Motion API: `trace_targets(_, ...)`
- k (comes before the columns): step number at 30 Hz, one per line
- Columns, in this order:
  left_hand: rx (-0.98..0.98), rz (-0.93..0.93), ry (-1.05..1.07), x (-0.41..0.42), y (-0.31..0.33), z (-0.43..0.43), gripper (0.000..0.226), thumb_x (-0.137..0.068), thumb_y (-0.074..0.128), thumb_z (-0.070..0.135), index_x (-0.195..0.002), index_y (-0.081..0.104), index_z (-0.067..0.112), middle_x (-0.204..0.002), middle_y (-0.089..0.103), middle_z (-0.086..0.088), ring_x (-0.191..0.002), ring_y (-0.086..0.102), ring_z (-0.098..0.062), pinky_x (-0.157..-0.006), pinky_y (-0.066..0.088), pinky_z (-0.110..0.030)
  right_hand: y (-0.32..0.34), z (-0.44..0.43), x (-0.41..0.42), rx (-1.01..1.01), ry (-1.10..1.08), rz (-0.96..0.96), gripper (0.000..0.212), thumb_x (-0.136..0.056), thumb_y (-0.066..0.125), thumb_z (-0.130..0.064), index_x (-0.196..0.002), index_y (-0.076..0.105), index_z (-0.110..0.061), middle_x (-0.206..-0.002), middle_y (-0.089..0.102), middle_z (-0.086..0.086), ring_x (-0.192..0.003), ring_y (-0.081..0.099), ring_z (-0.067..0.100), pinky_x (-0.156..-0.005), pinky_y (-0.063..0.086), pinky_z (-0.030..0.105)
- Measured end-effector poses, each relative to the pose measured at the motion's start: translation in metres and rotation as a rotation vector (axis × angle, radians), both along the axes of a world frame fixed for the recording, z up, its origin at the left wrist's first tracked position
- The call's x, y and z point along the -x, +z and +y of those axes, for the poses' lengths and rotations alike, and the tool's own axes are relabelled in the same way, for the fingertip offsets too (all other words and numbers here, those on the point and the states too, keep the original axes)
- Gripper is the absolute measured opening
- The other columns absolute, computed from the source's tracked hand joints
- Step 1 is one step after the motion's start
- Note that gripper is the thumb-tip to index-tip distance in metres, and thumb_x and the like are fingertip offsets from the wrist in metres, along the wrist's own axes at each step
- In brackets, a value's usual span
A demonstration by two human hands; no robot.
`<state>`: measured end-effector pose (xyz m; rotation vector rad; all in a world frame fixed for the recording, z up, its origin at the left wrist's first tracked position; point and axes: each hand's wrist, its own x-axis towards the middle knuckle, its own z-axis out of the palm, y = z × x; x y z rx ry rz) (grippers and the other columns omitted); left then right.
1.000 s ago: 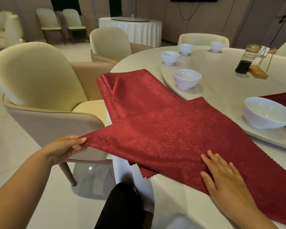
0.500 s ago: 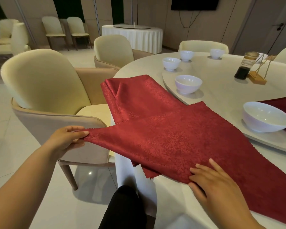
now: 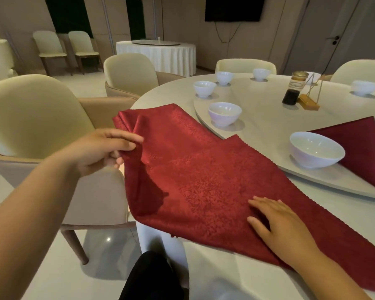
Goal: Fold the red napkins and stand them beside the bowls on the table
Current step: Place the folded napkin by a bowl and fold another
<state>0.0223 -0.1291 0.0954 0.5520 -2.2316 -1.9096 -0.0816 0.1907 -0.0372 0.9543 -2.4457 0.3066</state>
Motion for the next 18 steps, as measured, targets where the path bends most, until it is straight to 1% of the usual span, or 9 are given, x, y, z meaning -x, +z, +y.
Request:
trace_targets(2,0.022,-0.001,-0.079,0.028,0.011,0.019,0.042,-0.087,0.047,-0.006,-0.066,0.074,0.019,-0.035,0.046,0.002,-0.029,0.046,-0.003,-0.032,0.039,-0.012,-0.008,0.002,0.002,-0.005,-0.037,-0.009,0.037,-0.073,0.048,-0.042,-0.087,0.073,-0.018,-0.095,0.072,0.001,-0.084,0.070,0.022,-0.079,0.040,0.030)
trace_targets(4,0.031,-0.012,-0.144,0.060,0.015,0.041,0.027,-0.089,0.049,-0.002,-0.077,0.067,0.015,-0.039,0.053,0.004,-0.033,0.050,-0.002,-0.034,0.041,-0.012,-0.012,0.003,0.001,0.007,-0.042,-0.038,0.042,-0.074,0.040,-0.042,-0.088,0.073,-0.019,-0.097,0.071,0.001,-0.087,0.069,0.022,-0.081,0.041,0.031)
trace_targets(8,-0.100,-0.028,-0.160,0.122,0.002,0.076,0.013,-0.088,0.055,0.004,-0.078,0.060,0.010,-0.051,0.064,0.007,-0.044,0.060,-0.003,-0.043,0.048,-0.012,-0.012,0.002,0.001,0.019,-0.037,-0.071,0.042,-0.074,0.039,-0.042,-0.090,0.072,-0.022,-0.100,0.071,-0.001,-0.091,0.069,0.020,-0.082,0.045,0.037)
trace_targets(10,-0.192,-0.043,-0.143,0.148,-0.012,0.084,0.005,-0.089,0.055,0.003,-0.087,0.060,0.004,-0.069,0.068,-0.001,-0.051,0.065,-0.006,-0.050,0.052,-0.015,-0.014,0.003,0.002,0.030,-0.025,-0.092,0.041,-0.074,0.039,-0.043,-0.090,0.072,-0.024,-0.101,0.070,-0.003,-0.093,0.068,0.019,-0.081,0.046,0.038)
trace_targets(12,-0.245,-0.050,-0.131,0.168,-0.026,0.087,0.010,-0.088,0.054,-0.001,-0.097,0.056,0.001,-0.084,0.063,-0.007,-0.059,0.067,-0.009,-0.057,0.055,-0.016,-0.014,0.006,0.004,0.055,0.000,-0.117,0.040,-0.075,0.039,-0.044,-0.091,0.071,-0.026,-0.103,0.070,-0.005,-0.095,0.067,0.018,-0.084,0.043,0.034)
trace_targets(15,-0.178,-0.044,-0.136,0.189,-0.045,0.090,0.021,-0.086,0.053,-0.009,-0.100,0.053,0.006,-0.082,0.060,-0.007,-0.073,0.061,-0.011,-0.065,0.052,-0.014,-0.014,0.009,0.008,0.089,0.023,-0.120,0.038,-0.075,0.040,-0.046,-0.089,0.071,-0.030,-0.103,0.069,-0.009,-0.096,0.067,0.015,-0.084,0.042,0.031)
trace_targets(16,-0.123,-0.042,-0.129,0.196,-0.051,0.091,0.025,-0.085,0.054,-0.010,-0.102,0.052,0.008,-0.080,0.059,-0.006,-0.072,0.059,-0.010,-0.064,0.051,-0.013,-0.014,0.009,0.009,0.094,0.027,-0.121,0.037,-0.074,0.039,-0.046,-0.087,0.071,-0.031,-0.102,0.069,-0.010,-0.095,0.067,0.014,-0.082,0.043,0.030)
trace_targets(17,-0.053,-0.044,-0.102,0.202,-0.055,0.093,0.026,-0.084,0.056,-0.010,-0.102,0.052,0.008,-0.077,0.057,-0.005,-0.067,0.058,-0.008,-0.060,0.050,-0.011,-0.013,0.009,0.011,0.096,0.028,-0.129,0.037,-0.074,0.039,-0.047,-0.086,0.071,-0.033,-0.101,0.069,-0.012,-0.094,0.067,0.013,-0.082,0.043,0.029)
trace_targets(18,0.030,-0.050,-0.064,0.207,-0.059,0.095,0.021,-0.083,0.059,-0.008,-0.096,0.054,0.008,-0.072,0.055,-0.005,-0.059,0.056,-0.005,-0.053,0.047,-0.009,-0.012,0.009,0.012,0.096,0.030,-0.139,0.036,-0.074,0.039,-0.047,-0.085,0.071,-0.034,-0.101,0.069,-0.013,-0.094,0.067,0.012,-0.082,0.042,0.029)
